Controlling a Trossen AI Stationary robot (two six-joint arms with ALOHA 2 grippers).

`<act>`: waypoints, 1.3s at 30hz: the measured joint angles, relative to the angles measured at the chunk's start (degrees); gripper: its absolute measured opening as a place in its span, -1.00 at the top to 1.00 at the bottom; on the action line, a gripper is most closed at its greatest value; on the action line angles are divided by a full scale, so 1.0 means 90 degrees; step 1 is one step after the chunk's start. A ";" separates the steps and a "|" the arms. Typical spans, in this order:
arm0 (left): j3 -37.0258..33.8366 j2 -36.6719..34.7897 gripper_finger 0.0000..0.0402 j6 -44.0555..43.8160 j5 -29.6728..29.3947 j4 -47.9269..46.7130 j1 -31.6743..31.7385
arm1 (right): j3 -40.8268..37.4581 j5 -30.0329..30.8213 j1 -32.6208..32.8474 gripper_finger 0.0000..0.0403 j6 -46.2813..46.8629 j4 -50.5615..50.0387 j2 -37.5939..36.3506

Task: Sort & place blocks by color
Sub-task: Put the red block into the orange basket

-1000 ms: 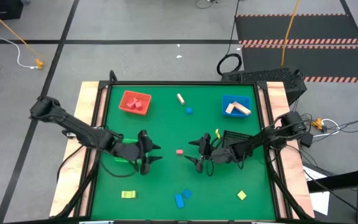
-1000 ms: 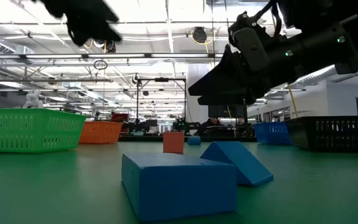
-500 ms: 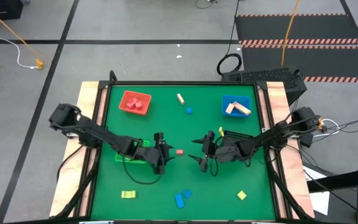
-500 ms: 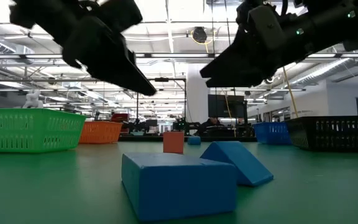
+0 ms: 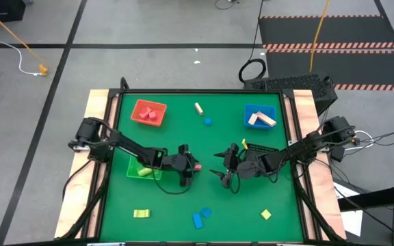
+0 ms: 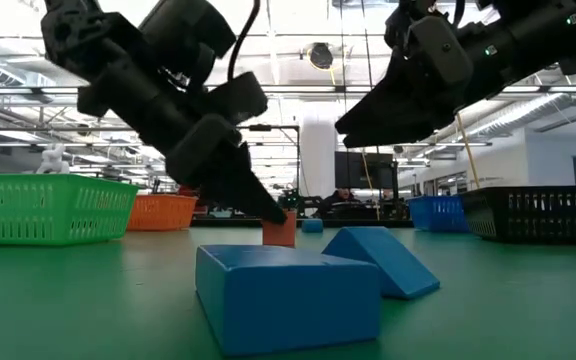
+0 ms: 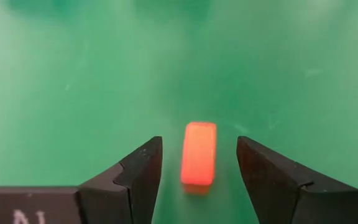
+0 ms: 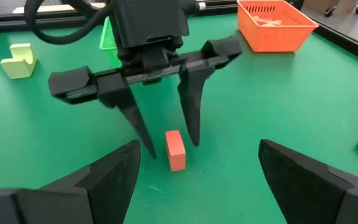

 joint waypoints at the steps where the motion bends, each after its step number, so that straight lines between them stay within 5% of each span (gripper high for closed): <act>1: 0.0004 0.0054 -0.04 -0.0066 0.0010 0.0016 0.0011 | -0.0001 -0.0002 0.0000 -0.59 0.0001 -0.0029 0.0002; 5: -0.0002 0.0138 0.10 -0.0271 0.0001 -0.0032 0.0093 | -0.0002 -0.0002 0.0000 -0.59 0.0172 -0.0088 0.0002; 10: -0.0002 0.0123 0.71 -0.0412 0.0010 -0.0046 0.0083 | -0.0002 -0.0544 0.0000 -0.59 0.0880 -0.0400 0.0002; 18: 0.0005 -0.0615 0.72 -0.0807 -0.0016 -0.0584 0.0226 | -0.0002 -0.1819 0.0185 -0.59 0.1930 -0.0831 -0.0113; 30: 0.0003 -0.3311 0.72 -0.0817 -0.1037 -0.4444 0.1778 | 0.0003 -0.1639 0.0755 -0.59 0.2029 -0.1919 -0.1861; 39: 0.0001 -0.3941 0.72 -0.0937 -0.1274 -0.6012 0.3588 | 0.0001 -0.2566 0.0991 -0.59 0.4888 -0.4640 -0.2779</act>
